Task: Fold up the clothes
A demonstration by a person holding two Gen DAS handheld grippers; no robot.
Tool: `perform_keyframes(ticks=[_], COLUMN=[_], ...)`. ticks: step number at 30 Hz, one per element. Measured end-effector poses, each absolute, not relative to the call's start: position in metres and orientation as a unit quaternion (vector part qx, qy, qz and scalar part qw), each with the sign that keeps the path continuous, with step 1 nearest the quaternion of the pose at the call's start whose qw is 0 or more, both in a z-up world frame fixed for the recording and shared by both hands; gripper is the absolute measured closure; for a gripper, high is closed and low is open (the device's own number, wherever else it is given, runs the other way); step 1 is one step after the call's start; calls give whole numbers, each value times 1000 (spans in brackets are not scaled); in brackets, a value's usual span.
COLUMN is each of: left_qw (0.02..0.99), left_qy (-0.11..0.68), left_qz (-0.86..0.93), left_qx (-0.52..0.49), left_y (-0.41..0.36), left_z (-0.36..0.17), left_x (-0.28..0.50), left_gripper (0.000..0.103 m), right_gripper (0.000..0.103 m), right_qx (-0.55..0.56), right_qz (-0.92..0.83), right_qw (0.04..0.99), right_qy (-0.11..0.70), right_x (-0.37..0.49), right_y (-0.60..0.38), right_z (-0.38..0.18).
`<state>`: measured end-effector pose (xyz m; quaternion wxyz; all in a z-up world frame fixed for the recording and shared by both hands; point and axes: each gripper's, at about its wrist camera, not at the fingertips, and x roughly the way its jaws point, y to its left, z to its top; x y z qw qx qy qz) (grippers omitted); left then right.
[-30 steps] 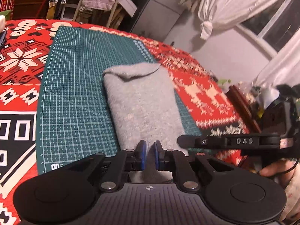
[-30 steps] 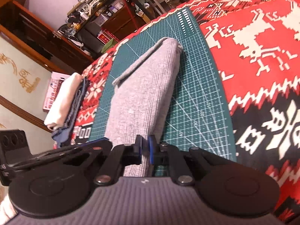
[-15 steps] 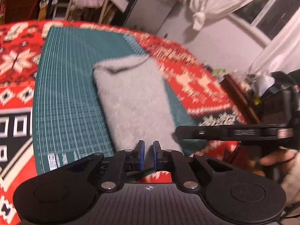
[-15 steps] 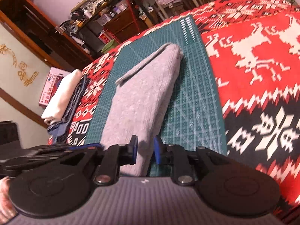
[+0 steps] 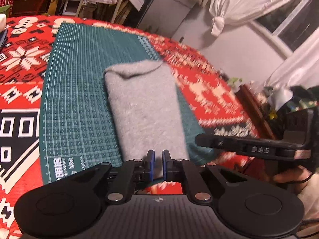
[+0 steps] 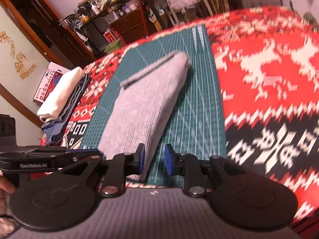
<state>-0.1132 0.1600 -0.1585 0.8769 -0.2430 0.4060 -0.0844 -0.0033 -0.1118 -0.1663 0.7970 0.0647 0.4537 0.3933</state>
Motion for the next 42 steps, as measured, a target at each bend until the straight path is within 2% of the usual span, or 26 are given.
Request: perform_keyframes(ticks=[5,13,16,19,26,42], left_qw=[887,886,881,875,865,880], left_qy=[382,384,393,412,424,405], left_qz=[-89,-90,-89,-87,-86,-76], left_qx=[-246,-244,-247,-238,-255,-235], left_y=[162,169,173,174,179,171], left_z=[-142,-150,-156,-164,-181,-172], left_x=[-96,-38,-24,-14,-11,-24], left_gripper=[95,95,95,95,95,95], right_gripper=[78,78,84,85,85,85], right_qx=[79,99,88,76,90,71], right_qz=[387,372,376,378,368,347], right_qw=[806,819,821,815,809,836], right_qy=[440,425,421,432,449,419], right_x=[20,86,106,120,134,132], right_y=[-109,-89,-72,-59,-53,-45], right_z=[-156,-151,-153,-162,-188,-178])
